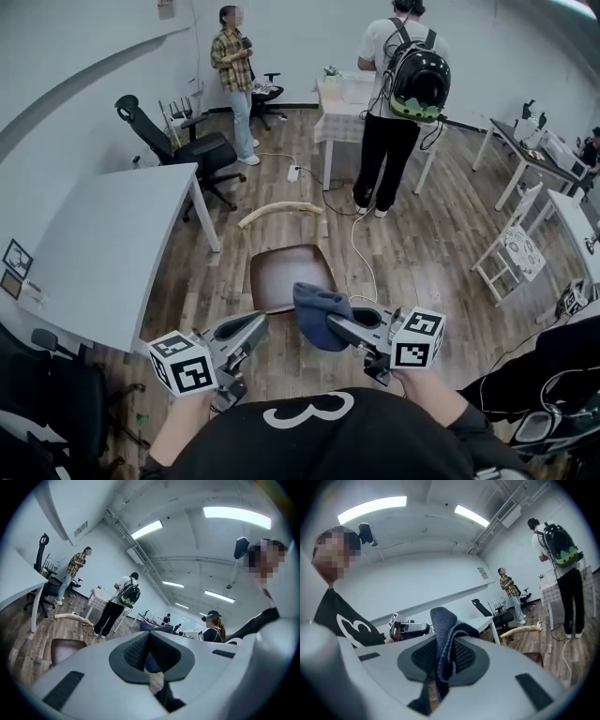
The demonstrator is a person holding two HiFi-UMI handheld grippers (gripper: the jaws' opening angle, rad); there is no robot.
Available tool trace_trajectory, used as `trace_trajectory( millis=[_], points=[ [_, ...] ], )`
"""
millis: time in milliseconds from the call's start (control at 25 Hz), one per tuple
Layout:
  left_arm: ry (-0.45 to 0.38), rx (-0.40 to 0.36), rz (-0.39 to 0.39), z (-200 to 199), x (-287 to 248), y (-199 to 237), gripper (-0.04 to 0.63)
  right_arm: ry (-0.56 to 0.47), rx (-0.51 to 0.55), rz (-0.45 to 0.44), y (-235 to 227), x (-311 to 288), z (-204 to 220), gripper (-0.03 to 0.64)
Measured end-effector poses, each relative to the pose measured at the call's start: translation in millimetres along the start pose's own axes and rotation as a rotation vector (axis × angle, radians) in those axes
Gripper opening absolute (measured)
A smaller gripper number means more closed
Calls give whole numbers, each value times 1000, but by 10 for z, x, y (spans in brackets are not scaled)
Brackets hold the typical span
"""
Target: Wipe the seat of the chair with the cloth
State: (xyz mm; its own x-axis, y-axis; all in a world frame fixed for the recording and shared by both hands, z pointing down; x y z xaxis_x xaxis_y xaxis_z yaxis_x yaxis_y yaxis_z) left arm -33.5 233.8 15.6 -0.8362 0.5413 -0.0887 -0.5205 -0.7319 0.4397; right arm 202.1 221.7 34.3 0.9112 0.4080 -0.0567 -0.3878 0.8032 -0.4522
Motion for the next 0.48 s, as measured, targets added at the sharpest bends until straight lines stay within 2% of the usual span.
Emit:
trace_trajectory(
  millis=[280, 480],
  points=[
    [-32, 18, 3, 189, 25, 127, 12, 19, -4, 7, -81, -69, 184, 52],
    [-47, -11, 2, 312, 79, -77, 12, 0, 29, 3, 46, 70, 239, 52]
  ],
)
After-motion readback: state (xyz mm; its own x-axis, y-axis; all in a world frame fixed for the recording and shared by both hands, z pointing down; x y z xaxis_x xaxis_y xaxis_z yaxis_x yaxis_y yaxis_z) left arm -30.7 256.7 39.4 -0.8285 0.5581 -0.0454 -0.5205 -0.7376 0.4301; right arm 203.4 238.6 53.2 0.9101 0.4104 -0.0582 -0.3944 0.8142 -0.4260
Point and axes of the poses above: the fingertips, and each gripper's own axes: x backward along the fingers, y to its left, z out of its underside, the point moved 7 cm from there along x, backward along the fingers, and after that the axes turned 5 degrees about -x, right-handed, at the moved point
